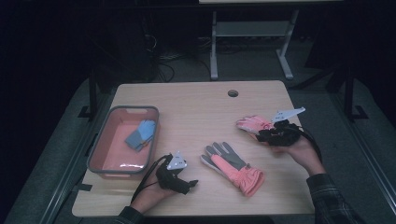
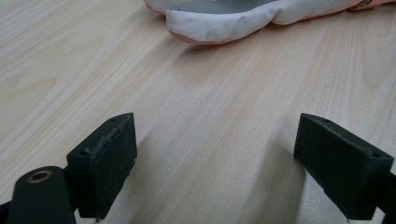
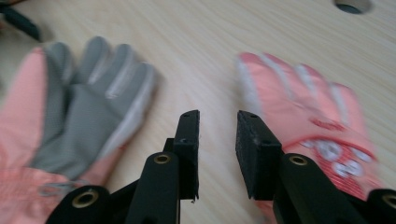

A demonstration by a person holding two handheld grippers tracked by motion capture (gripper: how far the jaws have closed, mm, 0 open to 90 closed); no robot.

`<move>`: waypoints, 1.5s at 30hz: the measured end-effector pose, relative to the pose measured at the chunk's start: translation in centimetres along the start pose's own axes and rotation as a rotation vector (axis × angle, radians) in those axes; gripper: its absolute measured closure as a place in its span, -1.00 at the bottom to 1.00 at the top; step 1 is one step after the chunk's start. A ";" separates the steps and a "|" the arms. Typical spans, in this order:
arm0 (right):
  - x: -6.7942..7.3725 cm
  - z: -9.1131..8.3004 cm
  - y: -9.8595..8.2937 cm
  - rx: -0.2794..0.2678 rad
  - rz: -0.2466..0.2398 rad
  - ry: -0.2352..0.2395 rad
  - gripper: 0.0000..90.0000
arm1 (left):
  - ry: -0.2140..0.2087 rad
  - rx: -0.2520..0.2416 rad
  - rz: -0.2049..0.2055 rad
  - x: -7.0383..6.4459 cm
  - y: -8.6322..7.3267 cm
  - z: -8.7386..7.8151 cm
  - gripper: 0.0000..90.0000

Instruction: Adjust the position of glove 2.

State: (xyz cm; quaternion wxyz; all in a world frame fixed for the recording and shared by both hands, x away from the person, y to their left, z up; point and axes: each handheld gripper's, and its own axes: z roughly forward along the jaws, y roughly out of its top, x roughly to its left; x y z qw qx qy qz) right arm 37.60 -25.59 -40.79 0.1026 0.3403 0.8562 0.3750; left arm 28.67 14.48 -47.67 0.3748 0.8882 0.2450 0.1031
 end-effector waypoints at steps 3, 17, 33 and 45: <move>-1.2 -0.2 -0.4 0.001 0.024 -0.040 0.49 | 0.000 -0.001 0.000 0.0 0.0 0.0 -0.72; -3.3 2.6 -1.7 0.105 -0.025 -0.104 0.28 | 0.000 0.000 -0.001 0.0 0.0 0.0 -0.72; -3.3 1.2 -1.5 0.068 0.045 -0.075 0.87 | 0.000 0.000 0.000 0.0 0.0 0.0 -0.72; 0.9 1.9 -0.8 0.106 0.039 -0.019 0.78 | 0.001 -0.001 0.001 0.0 0.0 0.0 -0.72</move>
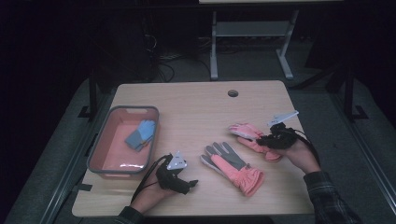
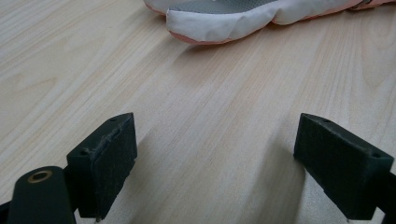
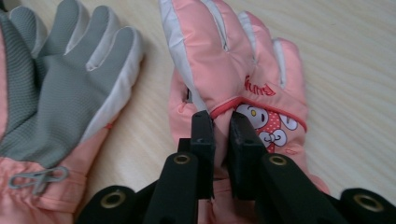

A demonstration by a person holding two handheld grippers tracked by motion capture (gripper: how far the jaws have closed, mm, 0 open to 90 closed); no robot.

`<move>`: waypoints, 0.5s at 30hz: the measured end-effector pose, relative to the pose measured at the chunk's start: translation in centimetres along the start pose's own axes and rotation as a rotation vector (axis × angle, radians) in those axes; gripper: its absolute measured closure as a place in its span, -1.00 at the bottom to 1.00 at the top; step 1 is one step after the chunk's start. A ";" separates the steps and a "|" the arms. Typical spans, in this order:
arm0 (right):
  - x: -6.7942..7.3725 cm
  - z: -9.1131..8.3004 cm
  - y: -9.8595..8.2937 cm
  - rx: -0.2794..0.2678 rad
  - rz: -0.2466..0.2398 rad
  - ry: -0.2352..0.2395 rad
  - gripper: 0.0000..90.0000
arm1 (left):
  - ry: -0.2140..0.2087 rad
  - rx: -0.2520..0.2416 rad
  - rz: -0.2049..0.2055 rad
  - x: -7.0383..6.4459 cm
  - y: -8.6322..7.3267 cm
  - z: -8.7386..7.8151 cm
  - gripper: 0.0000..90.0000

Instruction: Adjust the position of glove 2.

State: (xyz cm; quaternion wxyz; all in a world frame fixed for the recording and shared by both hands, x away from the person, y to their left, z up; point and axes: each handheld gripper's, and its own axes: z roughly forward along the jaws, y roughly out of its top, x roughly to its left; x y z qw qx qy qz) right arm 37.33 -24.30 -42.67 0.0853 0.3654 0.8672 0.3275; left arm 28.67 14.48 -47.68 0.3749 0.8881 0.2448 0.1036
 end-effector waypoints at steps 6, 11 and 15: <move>0.2 -1.0 0.6 -0.063 0.001 0.055 0.48 | 0.000 0.001 -0.001 0.0 0.0 0.0 -0.72; -2.0 -1.9 0.9 -0.087 0.004 0.033 0.39 | 0.000 0.000 -0.001 0.0 0.0 0.0 -0.72; -3.3 -0.2 0.3 -0.031 0.008 0.069 0.29 | 0.000 0.000 -0.002 0.0 0.0 0.0 -0.72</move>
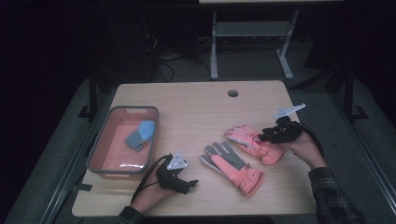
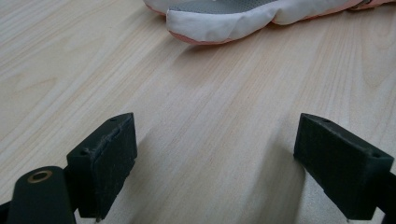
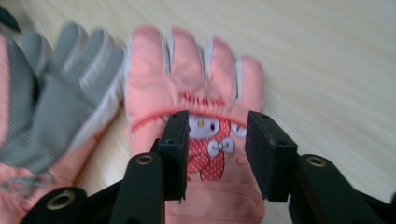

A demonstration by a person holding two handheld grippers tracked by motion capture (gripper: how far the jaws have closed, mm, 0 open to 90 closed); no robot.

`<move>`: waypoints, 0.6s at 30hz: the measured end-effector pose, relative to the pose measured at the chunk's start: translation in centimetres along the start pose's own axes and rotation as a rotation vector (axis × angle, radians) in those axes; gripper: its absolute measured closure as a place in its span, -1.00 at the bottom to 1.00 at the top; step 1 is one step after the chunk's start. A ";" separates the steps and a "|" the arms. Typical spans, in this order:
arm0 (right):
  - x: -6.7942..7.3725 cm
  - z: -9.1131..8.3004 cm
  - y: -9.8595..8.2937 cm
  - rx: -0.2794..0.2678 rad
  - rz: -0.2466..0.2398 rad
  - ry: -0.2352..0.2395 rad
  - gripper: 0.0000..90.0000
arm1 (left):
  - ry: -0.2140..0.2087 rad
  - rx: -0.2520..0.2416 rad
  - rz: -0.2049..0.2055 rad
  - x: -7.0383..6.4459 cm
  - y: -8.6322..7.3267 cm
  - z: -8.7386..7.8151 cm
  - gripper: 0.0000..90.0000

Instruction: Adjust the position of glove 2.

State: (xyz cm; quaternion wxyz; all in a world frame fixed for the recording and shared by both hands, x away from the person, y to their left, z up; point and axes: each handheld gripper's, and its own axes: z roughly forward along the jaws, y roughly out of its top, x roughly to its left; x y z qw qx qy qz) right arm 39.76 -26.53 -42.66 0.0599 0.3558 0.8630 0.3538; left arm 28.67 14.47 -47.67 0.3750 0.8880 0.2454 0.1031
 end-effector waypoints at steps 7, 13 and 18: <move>-0.2 2.3 -0.8 0.083 0.007 0.015 0.45 | 0.000 0.000 0.000 0.0 0.0 0.0 -0.72; 0.2 2.6 -1.1 0.081 -0.026 -0.038 1.00 | 0.001 0.000 0.001 0.0 0.0 0.0 -0.72; 0.2 1.5 -1.0 0.028 -0.004 -0.029 1.00 | 0.001 -0.001 0.001 0.0 0.0 0.0 -0.72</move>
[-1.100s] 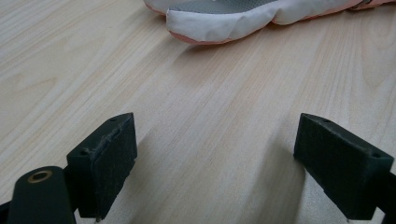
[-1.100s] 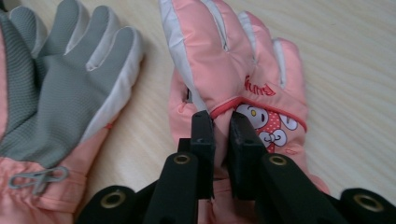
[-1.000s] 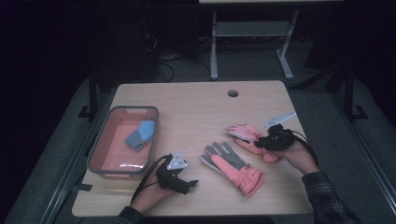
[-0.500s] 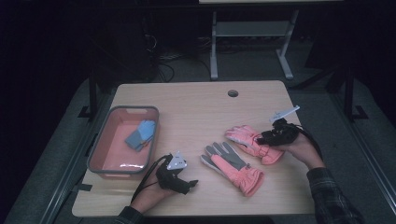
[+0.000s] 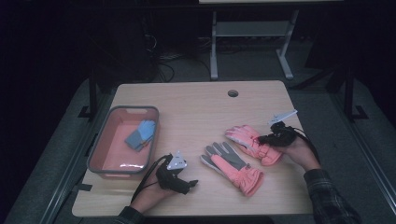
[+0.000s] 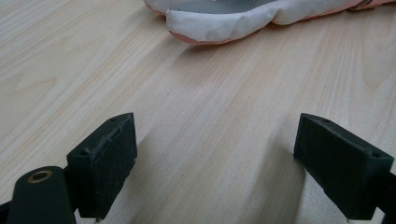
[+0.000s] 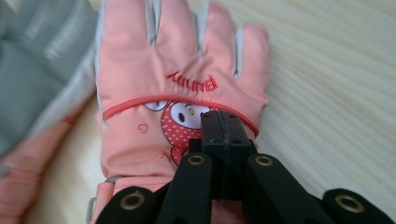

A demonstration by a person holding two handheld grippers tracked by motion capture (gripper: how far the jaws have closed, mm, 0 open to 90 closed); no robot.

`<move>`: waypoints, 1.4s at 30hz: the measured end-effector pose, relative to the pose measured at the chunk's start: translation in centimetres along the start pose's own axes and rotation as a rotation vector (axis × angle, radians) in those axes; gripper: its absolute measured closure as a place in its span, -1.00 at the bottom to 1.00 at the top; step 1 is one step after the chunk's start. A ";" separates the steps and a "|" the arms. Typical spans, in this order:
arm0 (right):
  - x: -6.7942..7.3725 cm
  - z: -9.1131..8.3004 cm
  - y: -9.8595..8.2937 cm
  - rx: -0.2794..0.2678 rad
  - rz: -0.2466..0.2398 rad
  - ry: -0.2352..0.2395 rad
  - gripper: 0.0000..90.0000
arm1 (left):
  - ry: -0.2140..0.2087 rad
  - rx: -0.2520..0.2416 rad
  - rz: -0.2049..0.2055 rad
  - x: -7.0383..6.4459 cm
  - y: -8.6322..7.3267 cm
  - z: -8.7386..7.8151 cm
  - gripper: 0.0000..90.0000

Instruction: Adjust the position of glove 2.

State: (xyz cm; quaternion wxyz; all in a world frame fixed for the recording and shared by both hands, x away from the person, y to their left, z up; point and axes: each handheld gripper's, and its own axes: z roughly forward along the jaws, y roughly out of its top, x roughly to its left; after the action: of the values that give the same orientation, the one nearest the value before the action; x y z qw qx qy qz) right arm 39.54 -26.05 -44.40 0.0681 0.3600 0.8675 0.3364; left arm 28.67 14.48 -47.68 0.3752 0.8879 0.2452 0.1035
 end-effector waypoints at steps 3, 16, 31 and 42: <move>0.1 -1.2 0.1 -0.033 0.026 0.011 1.00 | -0.001 0.001 -0.001 0.0 0.0 0.0 -0.72; 1.3 -5.4 0.5 -0.169 0.060 -0.013 1.00 | -0.010 0.001 0.003 0.2 0.1 0.1 -0.72; 6.5 -8.9 3.4 -0.280 0.027 0.015 1.00 | -0.009 -0.002 0.000 0.2 0.2 0.2 -0.72; 10.3 -7.2 4.3 -0.256 -0.009 0.080 1.00 | -0.011 -0.004 -0.001 0.2 0.2 0.3 -0.72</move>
State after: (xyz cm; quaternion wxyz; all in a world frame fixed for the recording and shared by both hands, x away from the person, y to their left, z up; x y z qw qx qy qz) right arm 31.86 -20.76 -34.96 0.0803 0.3309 0.8212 0.4579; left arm 29.07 14.28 -47.72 0.3783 0.8876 0.2432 0.0992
